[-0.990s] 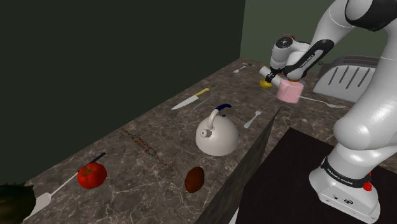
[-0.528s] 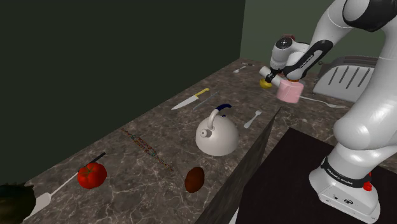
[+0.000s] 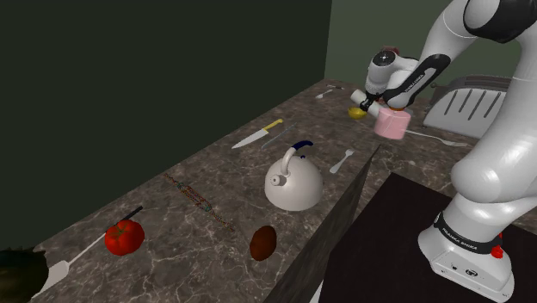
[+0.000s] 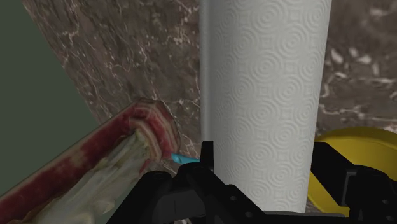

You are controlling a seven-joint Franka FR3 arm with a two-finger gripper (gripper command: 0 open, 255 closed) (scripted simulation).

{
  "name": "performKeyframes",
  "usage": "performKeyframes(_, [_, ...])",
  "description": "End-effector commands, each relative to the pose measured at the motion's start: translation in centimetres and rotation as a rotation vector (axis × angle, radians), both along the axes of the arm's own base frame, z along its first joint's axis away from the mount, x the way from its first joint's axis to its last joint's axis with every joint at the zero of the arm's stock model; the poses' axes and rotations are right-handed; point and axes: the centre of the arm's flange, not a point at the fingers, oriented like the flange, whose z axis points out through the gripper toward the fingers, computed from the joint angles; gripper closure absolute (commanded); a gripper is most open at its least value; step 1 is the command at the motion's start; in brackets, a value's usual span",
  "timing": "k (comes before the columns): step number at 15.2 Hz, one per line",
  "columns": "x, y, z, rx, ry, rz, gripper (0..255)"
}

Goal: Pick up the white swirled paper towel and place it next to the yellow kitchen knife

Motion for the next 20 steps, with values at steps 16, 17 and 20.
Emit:
performKeyframes(16, [0.0,0.0,6.8,0.0,0.001,0.0,255])
performKeyframes(17, [0.0,0.0,7.4,0.0,0.001,0.0,255])
performKeyframes(20, [0.0,0.0,9.0,0.0,0.001,0.0,255])
